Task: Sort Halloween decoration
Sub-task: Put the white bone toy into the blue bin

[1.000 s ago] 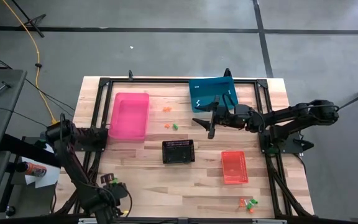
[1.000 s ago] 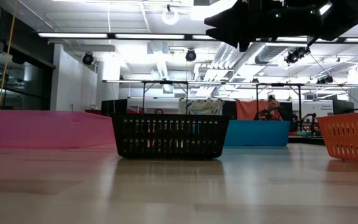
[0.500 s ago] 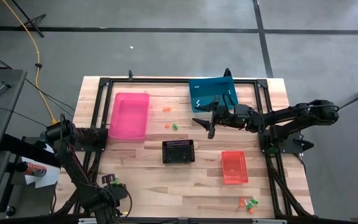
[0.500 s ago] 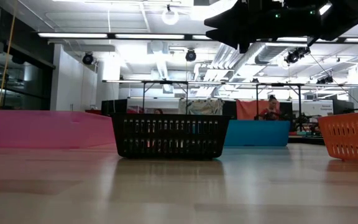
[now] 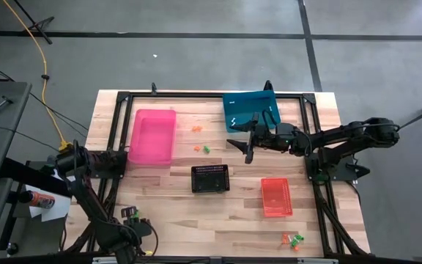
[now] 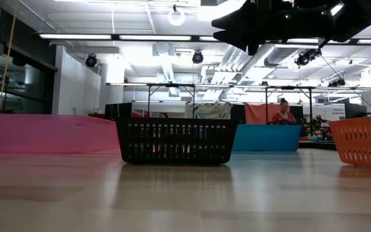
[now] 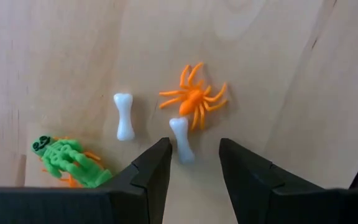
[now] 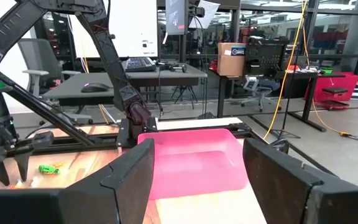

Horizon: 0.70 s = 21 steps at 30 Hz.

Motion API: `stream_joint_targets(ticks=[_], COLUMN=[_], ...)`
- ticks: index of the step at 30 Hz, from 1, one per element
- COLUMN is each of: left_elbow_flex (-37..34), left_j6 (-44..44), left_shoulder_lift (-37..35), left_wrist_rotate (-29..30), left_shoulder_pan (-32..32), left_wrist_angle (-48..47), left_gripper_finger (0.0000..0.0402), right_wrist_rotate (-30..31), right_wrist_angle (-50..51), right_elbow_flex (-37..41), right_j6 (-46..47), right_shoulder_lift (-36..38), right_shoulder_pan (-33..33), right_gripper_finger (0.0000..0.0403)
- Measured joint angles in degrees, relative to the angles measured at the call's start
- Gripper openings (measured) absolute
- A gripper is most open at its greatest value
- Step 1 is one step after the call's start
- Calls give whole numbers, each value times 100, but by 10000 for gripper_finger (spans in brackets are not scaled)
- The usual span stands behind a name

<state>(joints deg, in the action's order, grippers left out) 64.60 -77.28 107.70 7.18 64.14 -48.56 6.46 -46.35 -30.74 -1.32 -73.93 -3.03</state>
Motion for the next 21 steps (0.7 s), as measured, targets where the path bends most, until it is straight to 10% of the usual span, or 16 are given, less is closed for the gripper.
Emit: stream_joint_targets(ticks=[21], left_elbow_flex=[-13], left_j6=[94], left_shoulder_lift=[13], left_wrist_rotate=[-27], left_shoulder_pan=[-264], left_wrist_angle=[-115], left_gripper_finger=[5], right_wrist_rotate=[0], right_wrist_angle=[2], right_elbow_flex=[0], right_j6=[2], right_shoulder_lift=[0], right_shoulder_pan=[0], right_gripper_finger=[240])
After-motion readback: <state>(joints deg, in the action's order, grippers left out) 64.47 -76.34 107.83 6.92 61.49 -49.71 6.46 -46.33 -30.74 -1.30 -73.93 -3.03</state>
